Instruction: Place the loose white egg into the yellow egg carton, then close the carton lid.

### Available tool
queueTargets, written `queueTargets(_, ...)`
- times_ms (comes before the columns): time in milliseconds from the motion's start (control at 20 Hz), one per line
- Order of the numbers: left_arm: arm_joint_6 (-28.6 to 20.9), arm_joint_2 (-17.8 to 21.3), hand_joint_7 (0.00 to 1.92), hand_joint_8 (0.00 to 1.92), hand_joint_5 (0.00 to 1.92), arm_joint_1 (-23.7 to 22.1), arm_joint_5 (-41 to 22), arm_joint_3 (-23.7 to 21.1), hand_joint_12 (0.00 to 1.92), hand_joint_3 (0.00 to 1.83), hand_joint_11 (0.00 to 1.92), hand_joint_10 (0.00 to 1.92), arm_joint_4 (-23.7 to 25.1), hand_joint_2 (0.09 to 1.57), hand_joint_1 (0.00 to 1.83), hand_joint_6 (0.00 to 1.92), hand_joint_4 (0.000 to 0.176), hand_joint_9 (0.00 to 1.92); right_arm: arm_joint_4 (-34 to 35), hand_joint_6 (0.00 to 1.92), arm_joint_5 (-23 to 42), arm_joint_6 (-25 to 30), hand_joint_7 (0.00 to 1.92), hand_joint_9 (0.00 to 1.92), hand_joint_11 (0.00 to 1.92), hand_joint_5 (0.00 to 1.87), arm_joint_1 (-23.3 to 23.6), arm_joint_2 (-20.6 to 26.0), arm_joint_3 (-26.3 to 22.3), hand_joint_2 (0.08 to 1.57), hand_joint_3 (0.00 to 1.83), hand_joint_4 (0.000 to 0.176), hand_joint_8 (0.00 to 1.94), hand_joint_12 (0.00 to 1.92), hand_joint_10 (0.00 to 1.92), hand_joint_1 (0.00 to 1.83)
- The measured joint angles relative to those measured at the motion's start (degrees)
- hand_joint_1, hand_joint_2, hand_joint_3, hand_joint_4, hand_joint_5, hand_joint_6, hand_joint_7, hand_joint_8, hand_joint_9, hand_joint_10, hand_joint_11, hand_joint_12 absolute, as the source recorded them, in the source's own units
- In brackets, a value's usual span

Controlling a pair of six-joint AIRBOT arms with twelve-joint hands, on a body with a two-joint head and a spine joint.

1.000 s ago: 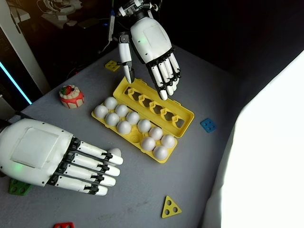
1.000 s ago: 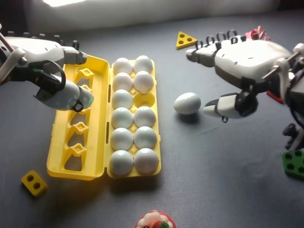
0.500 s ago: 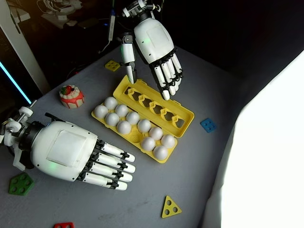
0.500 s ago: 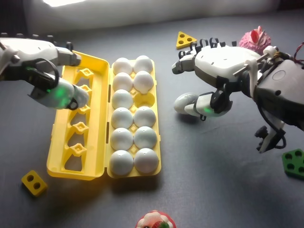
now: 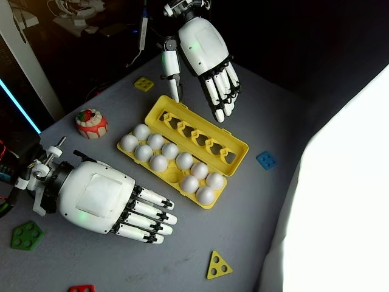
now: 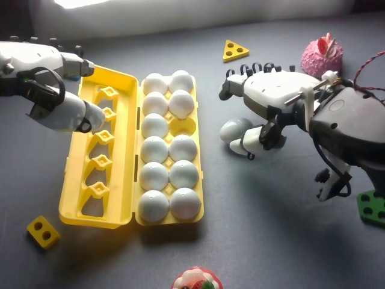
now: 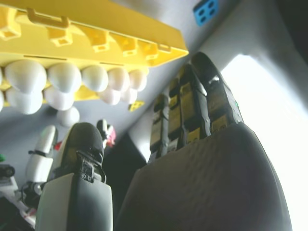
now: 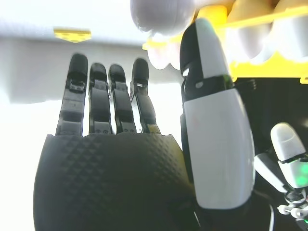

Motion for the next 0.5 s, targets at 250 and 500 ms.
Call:
queueTargets(250, 0.2, 0.0, 0.18, 0.0, 0.14, -0.7, -0.4, -0.3, 0.75, 0.0, 0.0, 0.0, 0.7, 1.29, 0.31, 0.01, 0.058, 0.22, -0.1, 0.63, 0.1, 0.0, 0.15, 0.14, 0.0, 0.13, -0.9, -1.6, 2.0, 1.11, 0.01, 0.0, 0.0, 0.67, 0.04, 0.99)
queueTargets(500, 0.2, 0.0, 0.19, 0.0, 0.13, -0.7, 0.3, -0.3, 0.78, 0.0, 0.0, 0.0, 0.4, 1.3, 0.26, 0.0, 0.058, 0.24, -0.1, 0.62, 0.1, 0.0, 0.16, 0.15, 0.0, 0.14, -1.1, -2.1, 3.0, 1.11, 0.01, 0.0, 0.0, 0.84, 0.06, 0.96)
